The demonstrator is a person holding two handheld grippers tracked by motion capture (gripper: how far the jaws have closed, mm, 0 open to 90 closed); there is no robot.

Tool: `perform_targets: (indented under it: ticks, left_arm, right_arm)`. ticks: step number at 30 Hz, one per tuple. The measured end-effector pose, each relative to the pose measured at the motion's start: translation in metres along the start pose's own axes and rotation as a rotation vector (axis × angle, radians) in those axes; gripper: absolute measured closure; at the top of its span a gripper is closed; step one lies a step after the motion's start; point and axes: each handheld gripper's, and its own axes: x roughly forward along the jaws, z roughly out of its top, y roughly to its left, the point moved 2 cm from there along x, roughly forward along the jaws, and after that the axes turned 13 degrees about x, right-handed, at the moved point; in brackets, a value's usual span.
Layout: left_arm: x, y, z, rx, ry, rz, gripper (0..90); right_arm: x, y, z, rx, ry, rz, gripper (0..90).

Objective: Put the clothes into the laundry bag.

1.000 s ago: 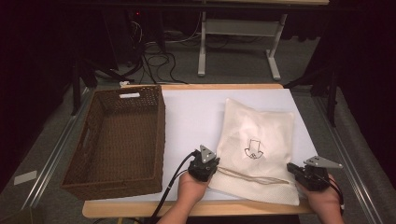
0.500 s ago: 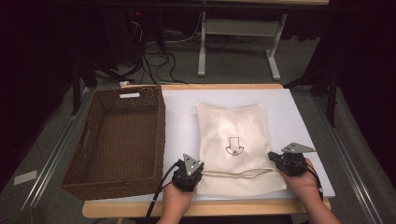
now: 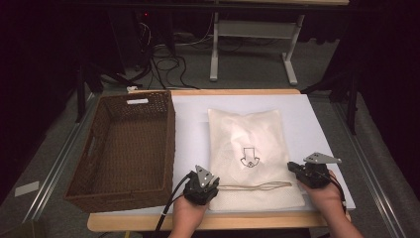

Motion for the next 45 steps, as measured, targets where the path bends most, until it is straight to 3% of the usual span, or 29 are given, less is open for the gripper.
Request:
perform_targets:
  ticks: [5,8,12,15,18,20,25,29,31,35,38,41,45]
  left_arm:
    - [-0.005,0.001,0.005,0.012,-0.039,0.037,36.7]
    - [-0.013,0.001,0.009,0.014,-0.072,0.055,26.8]
    - [-0.027,0.000,0.014,0.050,-0.131,0.071,17.9]
    - [-0.039,-0.002,0.016,0.070,-0.170,0.051,14.4]
    - [-0.047,-0.006,0.016,0.093,-0.181,0.032,0.3]
    - [-0.054,-0.007,0.014,0.103,-0.193,0.042,0.0]
    - [-0.072,-0.007,0.003,0.079,-0.218,0.037,0.0]
    - [-0.081,-0.010,-0.003,0.080,-0.210,0.020,0.0]
    - [-0.080,-0.010,-0.002,0.079,-0.204,0.018,0.0]
    - [-0.079,-0.013,0.001,0.108,-0.211,0.045,0.0]
    - [-0.084,-0.011,0.002,0.065,-0.241,0.033,0.0]
    - [-0.086,-0.008,0.002,0.064,-0.246,0.056,0.0]
    - [-0.084,-0.006,0.001,0.054,-0.238,0.056,0.0]
  right_arm:
    - [-0.003,0.000,-0.001,0.008,-0.016,0.009,76.1]
    - [-0.014,0.004,0.001,0.003,-0.062,0.044,60.6]
    - [-0.029,0.012,-0.001,-0.024,-0.114,0.066,39.6]
    - [-0.041,0.016,-0.001,-0.024,-0.161,0.061,23.3]
    - [-0.051,0.017,-0.001,-0.032,-0.210,0.046,9.9]
    - [-0.058,0.015,-0.001,-0.018,-0.227,0.042,0.7]
    - [-0.081,0.010,-0.009,0.020,-0.275,0.057,0.3]
    - [-0.097,0.010,-0.016,0.005,-0.311,0.060,0.2]
    - [-0.097,0.007,-0.019,-0.011,-0.307,0.049,0.2]
    - [-0.094,0.006,-0.017,0.005,-0.313,0.040,0.2]
    - [-0.091,0.007,-0.018,-0.009,-0.297,0.032,0.2]
    - [-0.091,0.006,-0.018,-0.002,-0.302,0.039,0.2]
    - [-0.092,0.005,-0.017,0.010,-0.308,0.036,0.2]
